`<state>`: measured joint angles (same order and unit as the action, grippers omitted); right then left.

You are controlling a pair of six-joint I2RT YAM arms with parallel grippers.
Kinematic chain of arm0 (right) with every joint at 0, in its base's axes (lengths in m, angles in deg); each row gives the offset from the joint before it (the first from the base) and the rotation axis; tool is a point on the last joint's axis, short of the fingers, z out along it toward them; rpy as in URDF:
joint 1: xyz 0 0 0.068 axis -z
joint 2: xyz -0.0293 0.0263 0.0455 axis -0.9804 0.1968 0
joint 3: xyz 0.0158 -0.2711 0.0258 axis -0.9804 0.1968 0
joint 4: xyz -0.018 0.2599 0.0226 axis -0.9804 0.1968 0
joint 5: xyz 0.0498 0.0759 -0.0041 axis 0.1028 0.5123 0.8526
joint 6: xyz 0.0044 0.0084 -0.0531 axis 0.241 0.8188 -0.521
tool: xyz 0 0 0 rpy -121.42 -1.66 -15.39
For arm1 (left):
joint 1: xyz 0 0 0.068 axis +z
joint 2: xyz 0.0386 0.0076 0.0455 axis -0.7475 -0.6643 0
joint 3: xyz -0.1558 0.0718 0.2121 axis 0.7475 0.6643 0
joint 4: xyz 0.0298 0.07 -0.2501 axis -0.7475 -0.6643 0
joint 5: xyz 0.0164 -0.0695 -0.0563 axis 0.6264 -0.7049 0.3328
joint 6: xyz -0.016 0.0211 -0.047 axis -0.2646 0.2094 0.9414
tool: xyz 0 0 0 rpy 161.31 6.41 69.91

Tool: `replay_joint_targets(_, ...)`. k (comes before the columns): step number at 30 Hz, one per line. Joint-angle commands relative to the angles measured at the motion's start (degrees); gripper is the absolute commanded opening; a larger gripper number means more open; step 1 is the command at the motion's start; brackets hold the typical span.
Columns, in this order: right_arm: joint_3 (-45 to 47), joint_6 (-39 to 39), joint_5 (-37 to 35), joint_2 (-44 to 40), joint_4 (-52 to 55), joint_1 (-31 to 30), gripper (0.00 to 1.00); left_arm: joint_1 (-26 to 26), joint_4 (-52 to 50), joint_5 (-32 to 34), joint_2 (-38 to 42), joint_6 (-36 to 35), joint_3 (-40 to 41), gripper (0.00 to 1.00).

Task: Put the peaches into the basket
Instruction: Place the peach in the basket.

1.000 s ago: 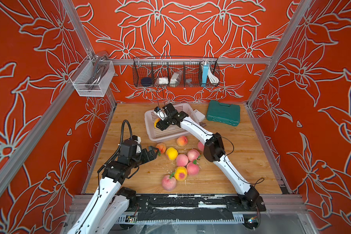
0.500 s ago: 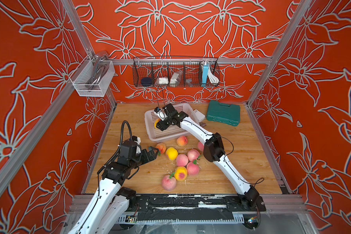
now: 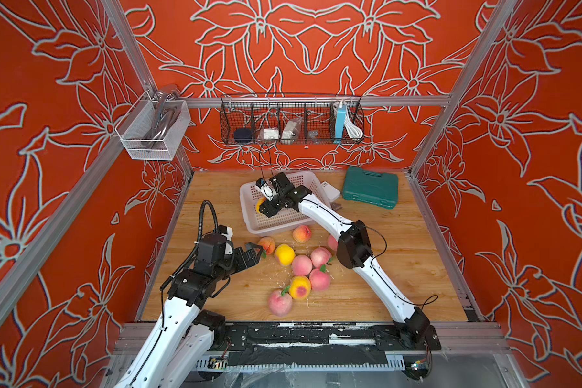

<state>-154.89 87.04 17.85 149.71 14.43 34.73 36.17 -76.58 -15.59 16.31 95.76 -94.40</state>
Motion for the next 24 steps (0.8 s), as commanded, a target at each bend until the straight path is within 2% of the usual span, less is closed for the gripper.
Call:
replay_joint_targets(1, -1.67, -0.02, -0.97, 1.69, 0.50, -0.41, 0.64, 0.61, 0.20, 0.79, 1.01, 0.01, -0.66, 0.98)
replay_joint_targets(15, -1.65, -0.15, -1.65, 2.18, 0.86, -0.51, 0.66, 0.78, 0.67, 1.73, 2.15, 0.06, 0.67, 0.98)
replay_joint_targets(24, -1.66, -0.27, -1.85, 2.22, 1.02, -0.54, 0.71, 0.71, 0.90, 2.10, 2.68, 0.15, 1.05, 0.98)
